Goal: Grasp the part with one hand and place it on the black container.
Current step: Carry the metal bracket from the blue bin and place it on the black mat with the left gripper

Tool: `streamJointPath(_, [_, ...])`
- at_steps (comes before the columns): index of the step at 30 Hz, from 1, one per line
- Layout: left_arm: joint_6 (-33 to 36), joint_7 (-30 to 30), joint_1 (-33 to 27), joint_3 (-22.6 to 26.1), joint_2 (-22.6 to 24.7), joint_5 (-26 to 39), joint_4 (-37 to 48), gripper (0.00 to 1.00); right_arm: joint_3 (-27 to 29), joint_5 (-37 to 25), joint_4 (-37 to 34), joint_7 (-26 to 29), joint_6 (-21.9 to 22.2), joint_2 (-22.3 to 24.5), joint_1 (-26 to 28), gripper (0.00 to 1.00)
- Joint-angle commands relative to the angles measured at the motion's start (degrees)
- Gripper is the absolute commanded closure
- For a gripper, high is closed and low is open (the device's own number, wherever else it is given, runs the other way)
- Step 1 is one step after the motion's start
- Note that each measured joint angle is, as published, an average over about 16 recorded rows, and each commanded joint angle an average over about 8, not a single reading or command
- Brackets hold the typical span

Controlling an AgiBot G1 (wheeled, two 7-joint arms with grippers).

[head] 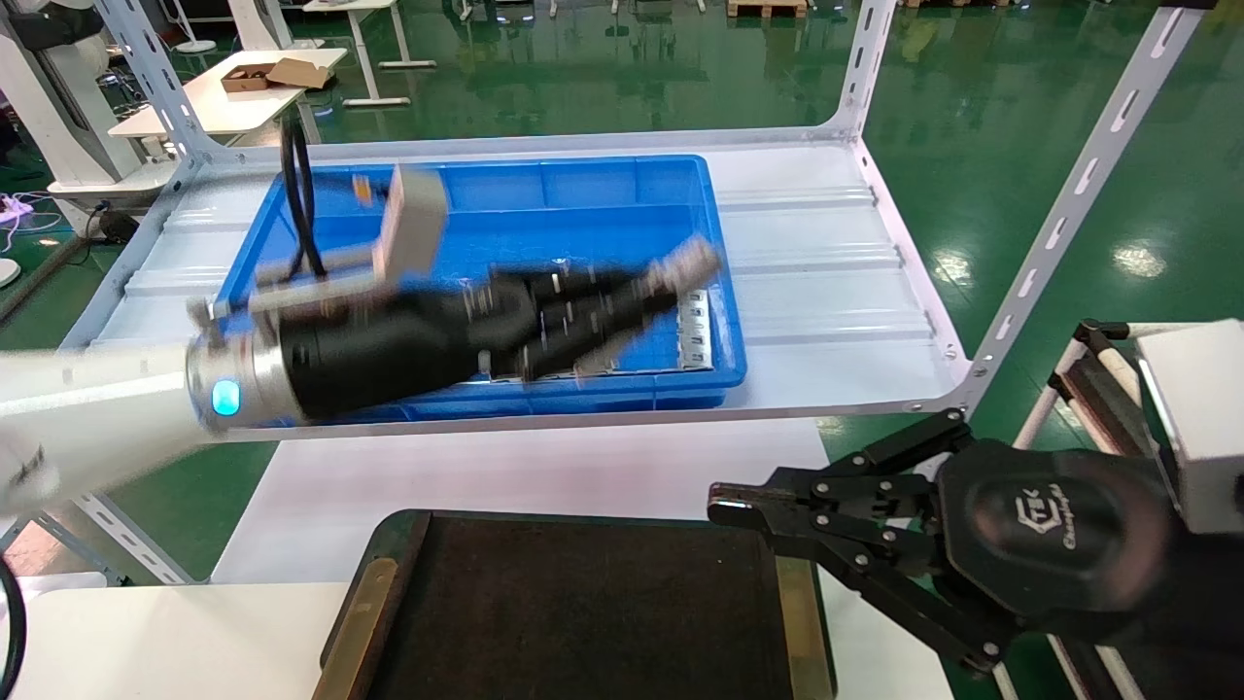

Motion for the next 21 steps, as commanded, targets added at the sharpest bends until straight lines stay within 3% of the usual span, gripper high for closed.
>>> streamJointPath(1, [2.37,-1.18,2.42,-0.05,-0.82,-0.68,-2.87,1.0,0.0,0.0,0.0,0.0,0.0,0.0,0.0,1.0])
streamJointPath(6, [3.0,-4.16,11.75,0.67,-1.73,-1.37,-9.84,1.0,0.0,0.0,0.0,0.0,0.0,0.0,0.0,1.0])
streamJointPath(10, [-1.35,-6.48,19.12,1.2,-1.84,-0.91,-14.11,1.0,0.0,0.0,0.0,0.0,0.0,0.0,0.0,1.0])
streamJointPath(16, [-14.73,-10.02,28.17,1.09,0.05,0.33,-18.24,1.0,0.0,0.0,0.0,0.0,0.0,0.0,0.0,1.0])
streamJointPath(21, [-29.37,-14.14,32.33,1.04,4.28,2.06,-18.67,1.0,-0.01,0.0,0.0,0.0,0.0,0.0,0.0,1.0])
